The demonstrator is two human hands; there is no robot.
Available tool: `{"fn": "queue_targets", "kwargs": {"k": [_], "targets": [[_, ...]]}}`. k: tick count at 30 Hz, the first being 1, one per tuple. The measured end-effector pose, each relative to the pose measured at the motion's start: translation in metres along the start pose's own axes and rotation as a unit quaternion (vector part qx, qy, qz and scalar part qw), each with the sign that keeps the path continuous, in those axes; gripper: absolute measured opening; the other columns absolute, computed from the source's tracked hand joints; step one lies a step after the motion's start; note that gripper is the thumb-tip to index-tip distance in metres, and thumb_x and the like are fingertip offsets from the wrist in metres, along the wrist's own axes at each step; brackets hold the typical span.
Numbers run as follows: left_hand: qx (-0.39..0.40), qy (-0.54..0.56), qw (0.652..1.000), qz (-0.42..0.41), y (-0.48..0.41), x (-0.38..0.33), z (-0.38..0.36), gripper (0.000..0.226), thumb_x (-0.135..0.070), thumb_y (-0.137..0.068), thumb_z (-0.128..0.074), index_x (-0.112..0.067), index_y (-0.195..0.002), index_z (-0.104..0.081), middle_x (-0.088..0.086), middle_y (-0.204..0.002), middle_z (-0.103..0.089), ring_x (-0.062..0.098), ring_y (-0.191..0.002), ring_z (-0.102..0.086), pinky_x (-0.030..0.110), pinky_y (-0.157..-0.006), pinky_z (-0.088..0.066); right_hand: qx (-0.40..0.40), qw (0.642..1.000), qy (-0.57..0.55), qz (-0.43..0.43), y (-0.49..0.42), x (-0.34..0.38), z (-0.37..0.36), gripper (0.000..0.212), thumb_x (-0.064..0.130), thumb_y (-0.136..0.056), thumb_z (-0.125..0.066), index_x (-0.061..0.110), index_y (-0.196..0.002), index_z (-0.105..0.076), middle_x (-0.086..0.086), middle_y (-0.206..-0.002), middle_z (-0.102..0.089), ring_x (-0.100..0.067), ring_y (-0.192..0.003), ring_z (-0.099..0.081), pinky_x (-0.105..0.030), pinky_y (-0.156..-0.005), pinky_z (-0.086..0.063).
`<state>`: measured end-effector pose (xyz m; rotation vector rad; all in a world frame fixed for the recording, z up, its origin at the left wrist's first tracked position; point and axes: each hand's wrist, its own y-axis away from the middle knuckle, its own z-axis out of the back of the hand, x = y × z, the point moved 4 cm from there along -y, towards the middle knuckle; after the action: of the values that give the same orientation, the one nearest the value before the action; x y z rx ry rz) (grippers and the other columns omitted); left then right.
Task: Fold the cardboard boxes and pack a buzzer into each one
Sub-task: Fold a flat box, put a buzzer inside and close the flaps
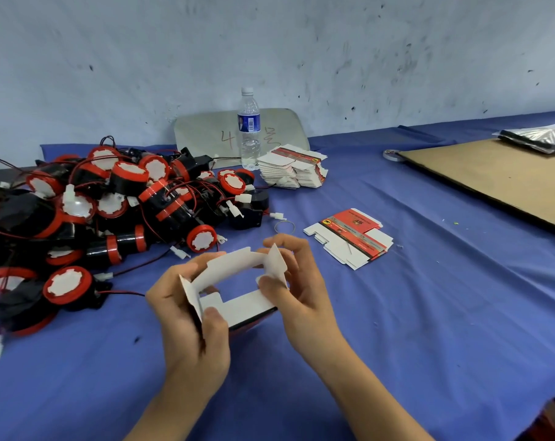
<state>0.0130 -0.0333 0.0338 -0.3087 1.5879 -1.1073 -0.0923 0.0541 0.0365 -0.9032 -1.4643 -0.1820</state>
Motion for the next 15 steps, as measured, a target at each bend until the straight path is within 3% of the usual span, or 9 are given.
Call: {"fn": "queue_targets", "kwargs": {"k": [2, 5, 8, 11, 15], "targets": [[0.013, -0.018, 0.999, -0.031, 0.000, -0.003, -0.001, 0.058, -0.012, -0.080, -0.034, -0.046, -0.126, -0.033, -0.024, -0.127, -0.048, 0.019, -0.102, -0.054, 0.020, -0.085, -0.045, -0.003, 1.000, 0.026, 0.016, 0.000, 0.001, -0.001, 0.036, 0.002, -0.085, -0.048, 0.035, -0.096, -0.051, 0.006, -0.099, -0.061, -0.004, -0.075, -0.050, -0.017, -0.065, -0.041], [0.039, -0.059, 0.997, -0.042, -0.001, -0.002, 0.000, 0.054, -0.010, -0.085, -0.036, -0.041, -0.129, -0.040, -0.028, -0.133, -0.048, 0.015, -0.111, -0.057, 0.017, -0.089, -0.044, -0.007, 0.998, 0.045, 0.042, 0.000, 0.003, -0.001, 0.036, 0.002, -0.089, -0.050, 0.037, -0.096, -0.045, 0.001, -0.111, -0.068, -0.004, -0.071, -0.053, -0.016, -0.067, -0.040], [0.036, -0.077, 0.996, -0.017, 0.000, 0.003, 0.004, 0.045, -0.016, -0.091, -0.036, -0.032, -0.131, -0.047, -0.031, -0.134, -0.048, 0.006, -0.109, -0.057, 0.010, -0.088, -0.042, -0.014, 0.995, 0.068, 0.067, 0.002, 0.004, -0.001, 0.024, 0.015, -0.089, -0.060, 0.036, -0.095, -0.049, 0.005, -0.115, -0.069, -0.018, -0.092, -0.062, -0.019, -0.078, -0.046], [0.019, -0.074, 0.997, 0.003, 0.001, 0.006, 0.005, 0.046, -0.019, -0.095, -0.035, -0.023, -0.140, -0.042, -0.034, -0.135, -0.047, 0.004, -0.106, -0.058, 0.008, -0.085, -0.043, -0.015, 0.992, 0.089, 0.092, 0.002, 0.007, 0.000, 0.023, 0.018, -0.084, -0.067, 0.033, -0.100, -0.060, 0.009, -0.115, -0.068, -0.012, -0.104, -0.062, -0.018, -0.086, -0.046], [0.002, -0.064, 0.998, 0.030, 0.002, 0.011, 0.007, 0.052, -0.023, -0.096, -0.034, -0.022, -0.148, -0.032, -0.037, -0.131, -0.049, -0.008, -0.102, -0.057, 0.006, -0.081, -0.044, 0.013, 0.984, 0.117, 0.132, 0.000, 0.012, -0.001, 0.026, 0.017, -0.081, -0.071, 0.016, -0.107, -0.069, -0.003, -0.118, -0.066, -0.013, -0.113, -0.061, -0.020, -0.092, -0.045]]}}
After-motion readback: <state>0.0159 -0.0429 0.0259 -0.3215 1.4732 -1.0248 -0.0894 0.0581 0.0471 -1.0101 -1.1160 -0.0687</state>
